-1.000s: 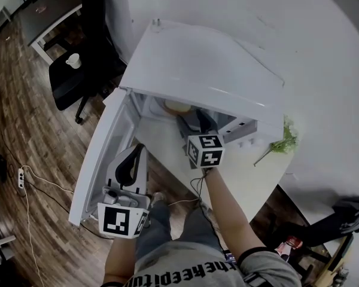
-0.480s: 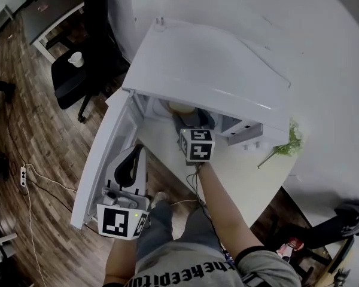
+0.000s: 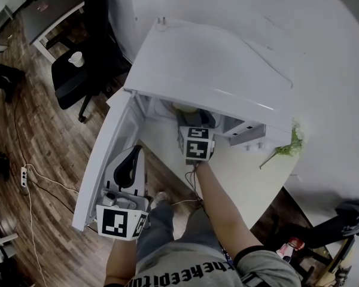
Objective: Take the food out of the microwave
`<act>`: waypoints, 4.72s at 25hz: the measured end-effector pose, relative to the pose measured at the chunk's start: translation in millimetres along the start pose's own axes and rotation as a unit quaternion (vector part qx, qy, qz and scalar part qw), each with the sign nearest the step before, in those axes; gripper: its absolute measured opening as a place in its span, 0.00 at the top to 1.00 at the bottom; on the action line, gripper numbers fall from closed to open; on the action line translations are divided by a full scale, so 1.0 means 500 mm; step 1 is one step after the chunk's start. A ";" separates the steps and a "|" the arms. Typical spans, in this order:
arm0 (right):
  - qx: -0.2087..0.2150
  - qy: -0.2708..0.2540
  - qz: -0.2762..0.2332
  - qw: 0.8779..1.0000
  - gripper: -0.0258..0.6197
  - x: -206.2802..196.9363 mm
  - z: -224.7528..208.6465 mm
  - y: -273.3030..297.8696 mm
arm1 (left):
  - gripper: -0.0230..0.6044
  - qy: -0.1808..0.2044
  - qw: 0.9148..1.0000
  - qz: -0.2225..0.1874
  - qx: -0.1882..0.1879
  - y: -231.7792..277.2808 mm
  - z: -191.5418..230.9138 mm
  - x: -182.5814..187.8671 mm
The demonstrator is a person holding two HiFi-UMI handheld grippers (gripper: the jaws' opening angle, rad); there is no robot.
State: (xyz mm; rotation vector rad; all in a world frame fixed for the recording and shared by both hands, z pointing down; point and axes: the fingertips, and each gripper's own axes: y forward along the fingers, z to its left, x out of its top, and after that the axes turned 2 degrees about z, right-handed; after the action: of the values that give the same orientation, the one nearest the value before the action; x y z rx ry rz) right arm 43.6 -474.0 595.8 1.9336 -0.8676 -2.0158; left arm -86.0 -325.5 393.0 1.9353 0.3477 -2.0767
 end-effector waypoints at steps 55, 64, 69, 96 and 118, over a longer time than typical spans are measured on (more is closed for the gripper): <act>0.016 0.010 -0.089 0.996 0.54 -0.019 0.007 -0.127 | 0.95 -0.007 0.999 -0.007 -0.034 -0.016 -0.003 0.008; 0.024 0.024 -0.097 0.995 0.57 -0.018 0.020 -0.173 | 0.95 -0.005 0.998 -0.012 -0.060 -0.021 -0.017 0.023; 0.032 0.024 -0.108 0.993 0.57 -0.010 0.033 -0.212 | 0.95 -0.007 0.998 -0.012 -0.066 -0.026 -0.026 0.031; 0.056 0.034 -0.172 0.983 0.56 -0.001 0.011 -0.580 | 0.95 -0.006 0.996 -0.053 -0.077 -0.162 -0.189 0.134; 0.021 0.037 -0.246 0.968 0.56 0.035 -0.049 -0.863 | 0.95 0.011 0.994 -0.062 -0.090 -0.270 -0.302 0.189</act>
State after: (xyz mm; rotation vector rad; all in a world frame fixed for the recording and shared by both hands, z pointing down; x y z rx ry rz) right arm 168.4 -143.2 346.3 2.4174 -0.4419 -2.1647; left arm -0.5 -149.0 285.7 1.8749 0.6515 -2.0211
